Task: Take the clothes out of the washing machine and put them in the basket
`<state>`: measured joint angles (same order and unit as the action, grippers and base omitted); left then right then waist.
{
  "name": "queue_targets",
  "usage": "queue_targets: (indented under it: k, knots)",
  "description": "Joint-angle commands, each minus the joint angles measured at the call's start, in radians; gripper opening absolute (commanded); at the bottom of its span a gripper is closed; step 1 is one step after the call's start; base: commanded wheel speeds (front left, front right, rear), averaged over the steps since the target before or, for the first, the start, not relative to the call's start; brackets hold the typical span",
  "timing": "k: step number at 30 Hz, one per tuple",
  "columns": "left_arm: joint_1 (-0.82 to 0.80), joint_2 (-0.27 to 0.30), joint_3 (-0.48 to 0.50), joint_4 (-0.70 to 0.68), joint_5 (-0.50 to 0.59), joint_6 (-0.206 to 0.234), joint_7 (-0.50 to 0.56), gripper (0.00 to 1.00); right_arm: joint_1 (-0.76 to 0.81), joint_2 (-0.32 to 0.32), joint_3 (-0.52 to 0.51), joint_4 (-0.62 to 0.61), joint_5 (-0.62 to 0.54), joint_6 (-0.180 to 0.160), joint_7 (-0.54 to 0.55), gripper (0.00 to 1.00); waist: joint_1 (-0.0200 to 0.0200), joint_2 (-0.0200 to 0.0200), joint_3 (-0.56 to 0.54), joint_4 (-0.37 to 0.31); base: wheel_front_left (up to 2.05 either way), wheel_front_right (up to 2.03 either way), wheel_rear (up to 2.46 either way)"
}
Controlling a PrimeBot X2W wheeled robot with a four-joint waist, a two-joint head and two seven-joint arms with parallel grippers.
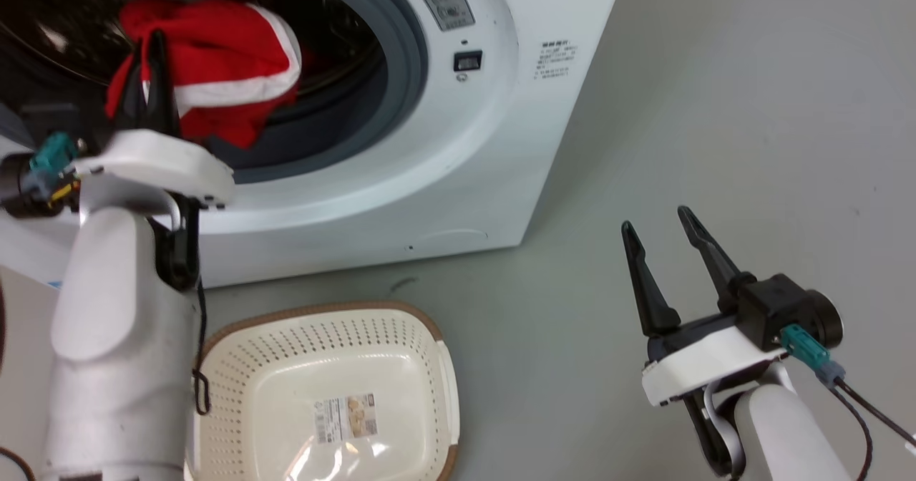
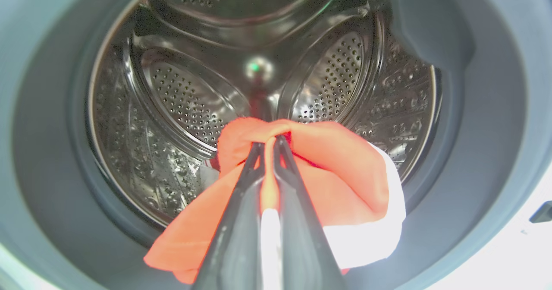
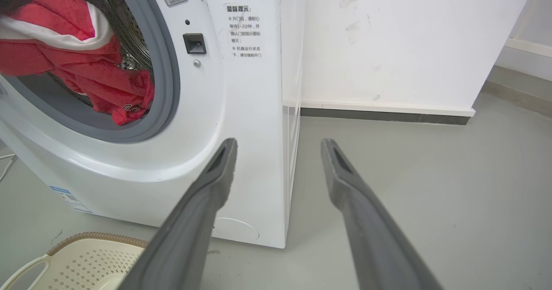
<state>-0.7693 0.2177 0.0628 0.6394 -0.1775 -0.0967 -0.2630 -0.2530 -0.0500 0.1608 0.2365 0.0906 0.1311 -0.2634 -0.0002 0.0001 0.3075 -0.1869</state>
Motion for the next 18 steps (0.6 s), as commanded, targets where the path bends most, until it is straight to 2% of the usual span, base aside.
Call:
queue_targets:
  k: [1,4,14,18]
  knots:
    - [0.041,-0.012,0.009,-0.044,0.008,-0.004,-0.002,0.0,0.02,-0.001,-0.007,0.006,-0.001,-0.001,-0.002,1.0,0.0002,-0.0001,-0.052,0.026,0.0,0.0,0.0]
    - [0.135,-0.057,0.023,-0.155,0.012,-0.005,-0.002,0.0,0.045,-0.001,-0.019,0.011,-0.008,-0.001,-0.001,1.0,0.0002,-0.0001,-0.091,0.041,0.0,0.0,0.0]
    - [0.426,-0.122,0.016,-0.457,0.036,-0.017,-0.003,0.0,0.128,0.0,-0.039,-0.007,-0.021,-0.001,0.028,1.0,0.0002,-0.0001,-0.201,0.084,0.0,0.0,0.0]
    - [0.561,-0.144,-0.003,-0.549,0.027,-0.003,-0.003,0.0,0.152,0.0,-0.042,-0.029,-0.024,-0.001,0.043,1.0,0.0002,-0.0001,-0.22,0.102,0.0,0.0,0.0]
